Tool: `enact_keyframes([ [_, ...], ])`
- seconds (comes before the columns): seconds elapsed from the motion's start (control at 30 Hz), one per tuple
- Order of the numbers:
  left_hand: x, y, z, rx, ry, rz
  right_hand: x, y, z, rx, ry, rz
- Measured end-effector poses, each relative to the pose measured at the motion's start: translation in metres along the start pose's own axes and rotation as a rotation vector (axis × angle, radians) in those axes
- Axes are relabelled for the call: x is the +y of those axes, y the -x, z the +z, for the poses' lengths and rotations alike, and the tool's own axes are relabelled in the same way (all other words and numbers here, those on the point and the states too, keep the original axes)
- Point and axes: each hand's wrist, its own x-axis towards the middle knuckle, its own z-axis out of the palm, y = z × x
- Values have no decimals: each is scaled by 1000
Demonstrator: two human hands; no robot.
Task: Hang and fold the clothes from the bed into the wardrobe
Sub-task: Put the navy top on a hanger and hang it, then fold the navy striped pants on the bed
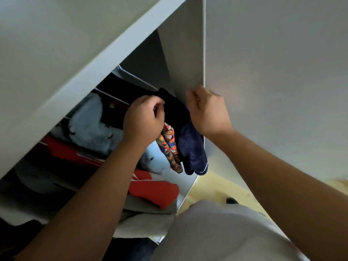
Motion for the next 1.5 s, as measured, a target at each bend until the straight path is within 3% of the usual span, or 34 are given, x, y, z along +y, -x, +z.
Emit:
enact_keyframes([
  [0.27, 83, 46, 43, -235, 238, 84, 55, 107, -68, 110, -18, 345],
  [0.5, 210, 92, 61, -427, 383, 227, 94, 209, -179, 297, 7, 508],
  [0.77, 432, 229, 111, -769, 645, 273, 155, 408, -380, 641, 115, 685],
  [1.03, 684, 372, 132, -1153, 779, 539, 187, 589, -557, 954, 150, 975],
  [1.23, 812, 438, 166, -1353, 750, 722, 221, 664, -642, 1184, 199, 1100],
  [1.5, 978, 476, 251, -1531, 735, 871, 292, 710, -761, 1337, 280, 1252],
])
